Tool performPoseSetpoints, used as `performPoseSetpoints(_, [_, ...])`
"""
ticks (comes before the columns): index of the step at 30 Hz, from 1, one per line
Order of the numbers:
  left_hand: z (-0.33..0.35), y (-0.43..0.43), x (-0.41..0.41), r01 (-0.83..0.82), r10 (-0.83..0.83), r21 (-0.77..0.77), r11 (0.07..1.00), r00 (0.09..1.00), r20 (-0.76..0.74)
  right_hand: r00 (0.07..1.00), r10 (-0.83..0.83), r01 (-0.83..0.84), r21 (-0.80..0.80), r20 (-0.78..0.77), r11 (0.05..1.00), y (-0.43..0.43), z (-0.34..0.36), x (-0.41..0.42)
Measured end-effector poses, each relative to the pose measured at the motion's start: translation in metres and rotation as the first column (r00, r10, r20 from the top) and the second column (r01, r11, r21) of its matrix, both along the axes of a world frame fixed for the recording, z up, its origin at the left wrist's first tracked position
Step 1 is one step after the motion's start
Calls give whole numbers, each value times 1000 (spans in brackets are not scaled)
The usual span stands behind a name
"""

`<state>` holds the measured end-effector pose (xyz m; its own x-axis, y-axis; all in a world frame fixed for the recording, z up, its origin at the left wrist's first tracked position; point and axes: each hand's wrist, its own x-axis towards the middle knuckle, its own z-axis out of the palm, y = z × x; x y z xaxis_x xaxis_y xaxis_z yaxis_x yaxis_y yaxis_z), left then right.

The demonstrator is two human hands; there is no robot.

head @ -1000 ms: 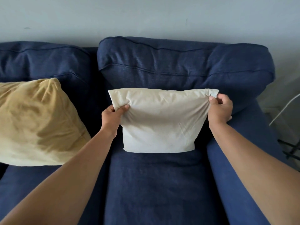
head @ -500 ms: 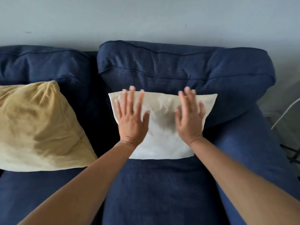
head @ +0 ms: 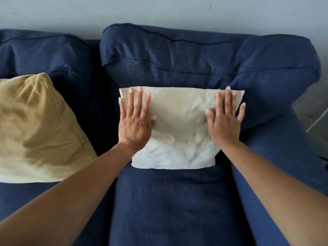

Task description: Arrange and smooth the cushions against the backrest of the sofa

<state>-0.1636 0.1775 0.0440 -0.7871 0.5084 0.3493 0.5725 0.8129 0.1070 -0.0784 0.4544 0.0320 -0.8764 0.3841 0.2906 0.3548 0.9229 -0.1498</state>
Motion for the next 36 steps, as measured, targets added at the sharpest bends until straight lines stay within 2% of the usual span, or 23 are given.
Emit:
performPoseSetpoints(2, [-13,15,30,235,-239,-58,970,967,-82,979,201,-199,64,-38,978,-27,-6,12])
performPoseSetpoints(3, [-23,21,38,288,-299,-129,949,952,-74,953,302,-299,107,-3,948,-40,-14,17])
performPoseSetpoints(5, [-41,22,37,270,-282,-225,936,959,-23,915,390,-403,178,105,898,-53,-35,26])
performPoseSetpoints(7, [-49,11,21,152,-146,-256,955,988,39,930,329,-354,156,166,922,-41,-46,26])
performPoseSetpoints(10, [-55,-7,1,-13,24,-342,940,999,28,965,119,-138,66,232,988,-12,-51,26])
performPoseSetpoints(12, [-49,-11,1,-53,66,-281,958,997,36,972,-13,5,32,234,999,-3,-50,32])
performPoseSetpoints(14, [-40,-6,10,-21,25,-151,988,999,28,988,-53,55,-8,144,998,-7,-42,39])
performPoseSetpoints(16, [-35,5,25,112,-117,-113,987,992,-38,998,60,-61,16,37,998,-19,-32,45])
performPoseSetpoints(18, [-39,16,43,259,-277,-180,949,957,-86,962,273,-273,108,15,956,-36,-26,43])
performPoseSetpoints(19, [-43,19,47,280,-307,-220,934,947,-98,932,360,-362,157,37,919,-44,-25,39])
performPoseSetpoints(21, [-48,17,46,211,-241,-272,939,967,-82,905,413,-425,205,102,882,-51,-26,28])
performPoseSetpoints(23, [-51,8,35,66,-71,-320,945,997,-3,937,317,-341,185,149,922,-40,-27,14])
performPoseSetpoints(25, [-54,-2,23,-42,59,-421,906,998,28,965,166,-201,162,205,966,-19,-27,4])
performPoseSetpoints(27, [-53,-12,14,-79,98,-500,863,995,11,964,69,-117,178,255,977,0,-25,2])
performPoseSetpoints(29, [-48,-21,11,-121,150,-545,830,989,8,964,46,-97,184,264,978,7,-23,8])
performPoseSetpoints(33, [-25,-30,22,-195,293,-531,825,950,107,960,-47,28,74,274,997,0,-4,23])
performPoseSetpoints(36, [0,-35,40,-168,267,-474,864,952,149,964,-44,47,-6,261,999,-22,14,43])
